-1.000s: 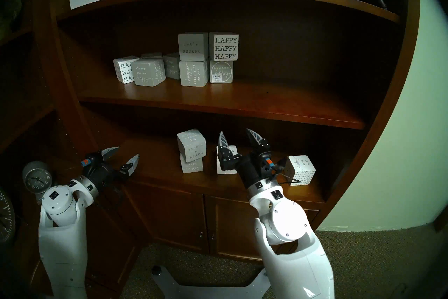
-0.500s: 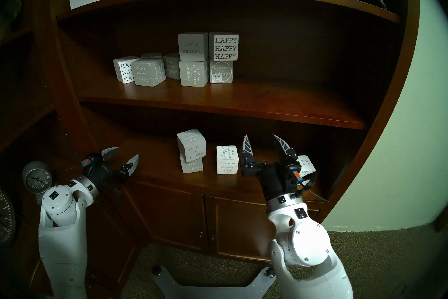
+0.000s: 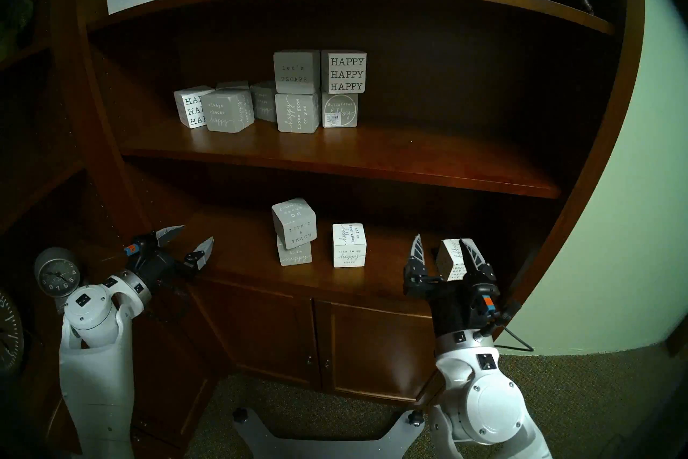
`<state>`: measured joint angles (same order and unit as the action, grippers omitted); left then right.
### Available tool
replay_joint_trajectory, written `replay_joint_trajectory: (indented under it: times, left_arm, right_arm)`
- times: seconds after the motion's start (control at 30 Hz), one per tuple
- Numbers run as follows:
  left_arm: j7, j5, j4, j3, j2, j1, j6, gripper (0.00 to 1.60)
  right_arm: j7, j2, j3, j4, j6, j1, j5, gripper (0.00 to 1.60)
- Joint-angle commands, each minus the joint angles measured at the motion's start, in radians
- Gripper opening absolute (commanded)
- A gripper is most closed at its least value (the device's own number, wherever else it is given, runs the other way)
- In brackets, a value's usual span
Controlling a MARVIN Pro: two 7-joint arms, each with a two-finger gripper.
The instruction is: Stack four cubes vertically into two groups
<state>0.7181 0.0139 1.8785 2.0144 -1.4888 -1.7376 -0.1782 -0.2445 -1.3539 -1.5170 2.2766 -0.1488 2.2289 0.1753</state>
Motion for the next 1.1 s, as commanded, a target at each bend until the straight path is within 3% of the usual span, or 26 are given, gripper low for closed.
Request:
replay_joint_trajectory:
  times: [0.0, 0.4, 1.07]
  left_arm:
    - [-0.001, -0.001, 0.02, 0.001, 0.002, 0.002, 0.001, 1.6]
    - [-0.001, -0.002, 0.02, 0.001, 0.001, 0.002, 0.001, 1.6]
    - [-0.001, -0.002, 0.02, 0.001, 0.001, 0.002, 0.001, 1.6]
  right_arm:
    - [0.027, 0.021, -0.073, 0.024, -0.023, 0.06, 0.08, 1.6]
    - [0.094, 0.063, -0.15, -0.074, 0.0, -0.017, 0.192, 1.6]
    - [0.047, 0.05, -0.137, -0.173, 0.044, -0.163, 0.172, 1.6]
